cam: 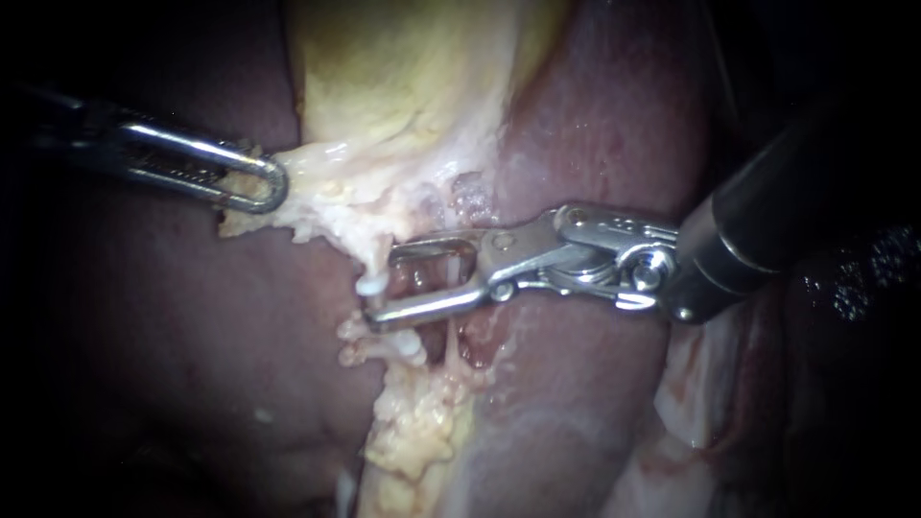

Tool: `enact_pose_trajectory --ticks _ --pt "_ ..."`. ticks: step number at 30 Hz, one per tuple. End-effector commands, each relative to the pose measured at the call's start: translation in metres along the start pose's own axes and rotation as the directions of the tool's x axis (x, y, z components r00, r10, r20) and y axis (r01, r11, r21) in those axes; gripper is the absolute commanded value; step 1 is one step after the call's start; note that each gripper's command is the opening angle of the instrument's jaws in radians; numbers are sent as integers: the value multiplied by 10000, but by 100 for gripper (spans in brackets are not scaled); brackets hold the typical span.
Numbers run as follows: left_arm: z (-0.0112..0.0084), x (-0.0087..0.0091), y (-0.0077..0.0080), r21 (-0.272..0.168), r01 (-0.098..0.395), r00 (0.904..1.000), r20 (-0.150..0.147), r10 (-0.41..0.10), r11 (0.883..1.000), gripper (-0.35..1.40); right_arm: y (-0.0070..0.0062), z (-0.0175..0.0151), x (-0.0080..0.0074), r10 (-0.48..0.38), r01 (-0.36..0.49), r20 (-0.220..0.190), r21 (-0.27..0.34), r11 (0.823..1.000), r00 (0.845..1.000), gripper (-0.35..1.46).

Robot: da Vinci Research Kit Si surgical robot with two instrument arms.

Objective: Going back third clip left tube

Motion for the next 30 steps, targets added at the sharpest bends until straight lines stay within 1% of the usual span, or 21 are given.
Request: enact_pose_trajectory --ticks 1,5,8,9,14,19,23,26,30 --pt "0 0 0 -6 -1 10000 5 1 10000 -35 -1 -2 0 0 0 5 24 10000 10000 50" --pt "0 0 0 -6 -1 10000 5 1 10000 -35 -4 -10 1 -50 50 10 66 10000 10000 50" --pt "0 0 0 -5 -1 10000 4 1 10000 -35 -6 -7 3 -38 38 4 56 10000 10000 50" --pt "0 0 0 -4 0 10000 3 0 10000 -35 -6 -4 4 -37 37 -4 12 10000 10000 50" --pt "1 0 0 -2 0 10000 1 0 10000 -35 -8 17 7 -50 49 30 240 9997 10000 50" --pt "1 0 0 -2 0 10000 1 0 10000 -35 -16 40 13 -64 61 63 497 9987 10000 50" --pt "1 0 0 0 1 10000 0 -1 10000 -35 -22 52 12 -103 97 86 604 9981 9999 50" --pt "1 0 0 1 0 10000 -1 0 10000 -35 -21 55 9 -129 123 101 644 9979 9999 50" --pt "2 0 0 1 0 10000 -1 0 10000 -35 -16 50 6 -129 123 102 629 9979 9999 50"
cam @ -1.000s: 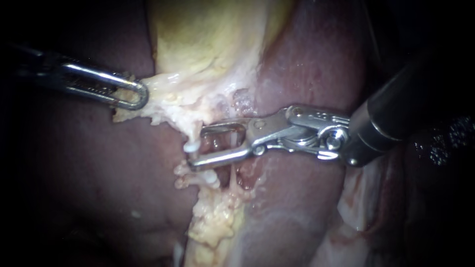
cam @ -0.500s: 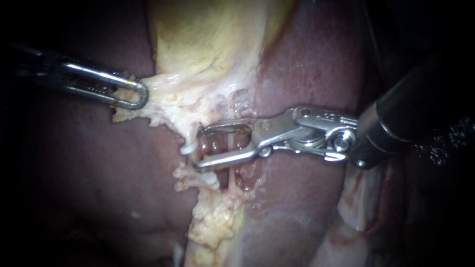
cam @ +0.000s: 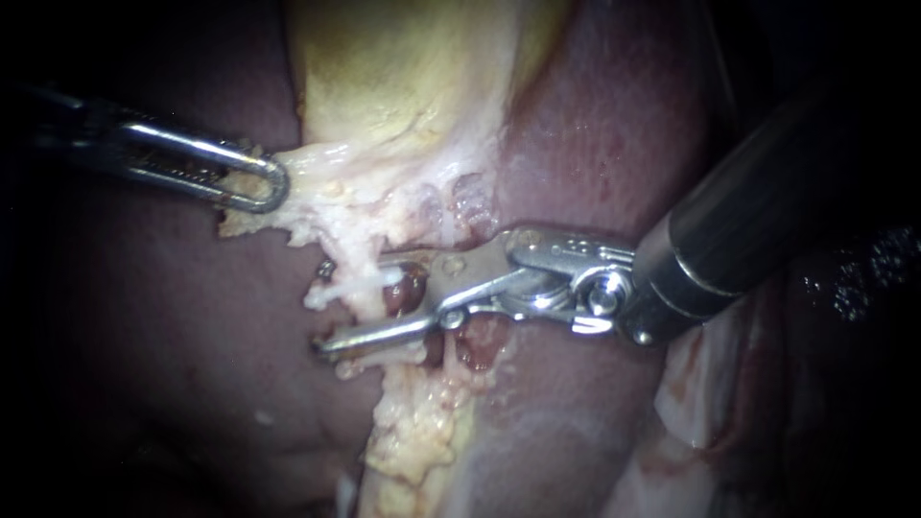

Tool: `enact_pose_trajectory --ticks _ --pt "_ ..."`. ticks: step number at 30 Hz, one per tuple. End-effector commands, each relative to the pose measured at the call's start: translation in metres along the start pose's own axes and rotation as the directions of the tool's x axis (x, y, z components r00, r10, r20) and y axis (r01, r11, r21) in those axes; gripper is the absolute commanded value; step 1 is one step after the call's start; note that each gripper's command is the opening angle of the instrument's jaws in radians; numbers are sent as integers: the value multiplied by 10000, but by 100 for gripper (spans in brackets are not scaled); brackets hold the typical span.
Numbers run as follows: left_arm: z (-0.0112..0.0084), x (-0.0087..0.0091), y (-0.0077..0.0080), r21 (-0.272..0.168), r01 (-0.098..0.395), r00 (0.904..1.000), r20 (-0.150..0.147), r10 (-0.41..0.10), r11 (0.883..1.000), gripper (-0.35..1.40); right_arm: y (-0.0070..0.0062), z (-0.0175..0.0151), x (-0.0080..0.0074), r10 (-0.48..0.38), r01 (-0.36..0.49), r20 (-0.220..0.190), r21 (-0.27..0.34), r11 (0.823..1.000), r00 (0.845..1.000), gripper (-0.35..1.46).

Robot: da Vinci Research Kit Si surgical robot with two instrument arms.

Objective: Going back third clip left tube

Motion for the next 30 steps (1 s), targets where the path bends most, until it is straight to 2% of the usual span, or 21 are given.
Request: enact_pose_trajectory --ticks 1,6,10,14,19,26,30 --pt "0 0 0 4 0 10000 -1 0 10000 -35 2 -3 -1 7 -7 -5 24 10000 10000 49" --pt "0 0 0 3 0 10000 0 0 10000 -35 5 -21 -6 -168 168 -16 -368 9992 9999 49" --pt "0 0 0 1 -1 10000 1 1 10000 -35 2 -37 -10 -867 882 296 -519 9948 9958 50" --pt "0 0 0 1 -1 10000 2 1 10000 -35 -6 -52 -10 -1563 1584 357 -657 9852 9871 50" --pt "-1 0 0 -1 -2 10000 3 2 10000 -35 -23 -77 -6 -2118 2145 420 -759 9738 9764 50" --pt "-1 0 -1 -3 -2 10000 5 2 10000 -35 -57 -125 -6 -2486 2526 514 -998 9624 9672 50" --pt "-1 0 0 -3 -1 10000 4 1 10000 -35 -66 -148 -3 -2615 2663 560 -1136 9572 9636 50"
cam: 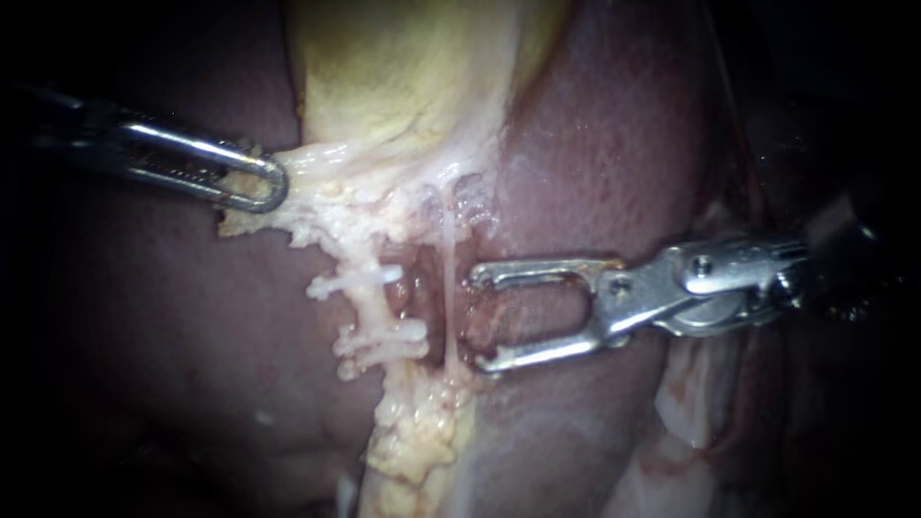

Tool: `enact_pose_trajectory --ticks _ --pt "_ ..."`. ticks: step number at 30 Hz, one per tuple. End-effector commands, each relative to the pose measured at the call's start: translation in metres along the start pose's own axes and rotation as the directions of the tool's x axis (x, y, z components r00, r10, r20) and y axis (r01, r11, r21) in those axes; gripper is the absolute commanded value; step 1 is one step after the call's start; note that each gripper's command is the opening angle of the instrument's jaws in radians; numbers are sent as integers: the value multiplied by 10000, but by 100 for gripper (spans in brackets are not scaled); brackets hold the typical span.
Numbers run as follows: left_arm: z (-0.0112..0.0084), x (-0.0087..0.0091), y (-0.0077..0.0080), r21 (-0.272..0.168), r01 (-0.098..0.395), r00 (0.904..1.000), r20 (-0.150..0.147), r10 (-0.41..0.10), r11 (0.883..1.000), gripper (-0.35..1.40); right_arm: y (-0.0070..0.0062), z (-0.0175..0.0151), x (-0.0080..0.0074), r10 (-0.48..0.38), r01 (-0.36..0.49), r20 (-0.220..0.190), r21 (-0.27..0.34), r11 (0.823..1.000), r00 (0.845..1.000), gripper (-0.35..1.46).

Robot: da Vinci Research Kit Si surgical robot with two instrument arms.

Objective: Going back third clip left tube

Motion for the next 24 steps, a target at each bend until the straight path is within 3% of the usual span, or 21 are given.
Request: enact_pose_trajectory --ticks 1,14,24 --pt "0 0 0 -4 2 10000 1 -2 10000 -35 -1 -5 1 46 -46 7 -31 10000 10000 50" --pt "3 1 -3 6 -4 10000 -6 4 10000 -35 -3 -28 2 -89 89 15 -16 10000 10000 50" --pt "39 -7 -21 191 -334 9994 -114 336 9993 -35 -4 -31 1 -92 92 13 1 10000 10000 50"
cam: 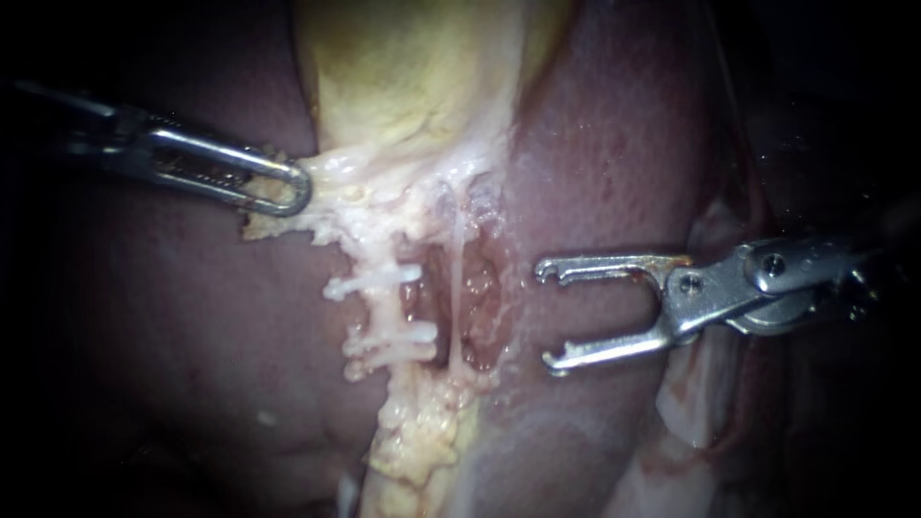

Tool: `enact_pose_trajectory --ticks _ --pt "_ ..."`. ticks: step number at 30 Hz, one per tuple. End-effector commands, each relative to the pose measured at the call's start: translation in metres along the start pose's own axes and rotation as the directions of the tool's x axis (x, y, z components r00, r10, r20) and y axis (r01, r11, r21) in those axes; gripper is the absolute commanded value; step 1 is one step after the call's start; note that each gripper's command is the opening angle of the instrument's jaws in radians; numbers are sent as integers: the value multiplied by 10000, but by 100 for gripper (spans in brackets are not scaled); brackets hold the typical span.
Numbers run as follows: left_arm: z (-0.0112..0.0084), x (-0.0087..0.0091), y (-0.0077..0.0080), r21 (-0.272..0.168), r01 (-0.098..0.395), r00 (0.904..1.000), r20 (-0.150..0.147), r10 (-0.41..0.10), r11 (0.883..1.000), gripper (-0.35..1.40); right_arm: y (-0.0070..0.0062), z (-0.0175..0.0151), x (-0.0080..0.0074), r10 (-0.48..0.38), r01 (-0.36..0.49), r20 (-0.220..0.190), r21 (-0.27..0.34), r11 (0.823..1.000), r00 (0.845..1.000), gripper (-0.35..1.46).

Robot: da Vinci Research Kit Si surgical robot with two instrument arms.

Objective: Going back third clip left tube

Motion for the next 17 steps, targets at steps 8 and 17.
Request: enact_pose_trajectory --ticks 8,17 --pt "18 -5 -2 110 -126 9999 -39 127 9999 -35 -1 0 1 2 -2 0 1 10000 10000 50" --pt "17 -5 -1 104 -180 9998 -36 181 9998 -35 -2 1 2 3 -3 -2 4 10000 10000 50"
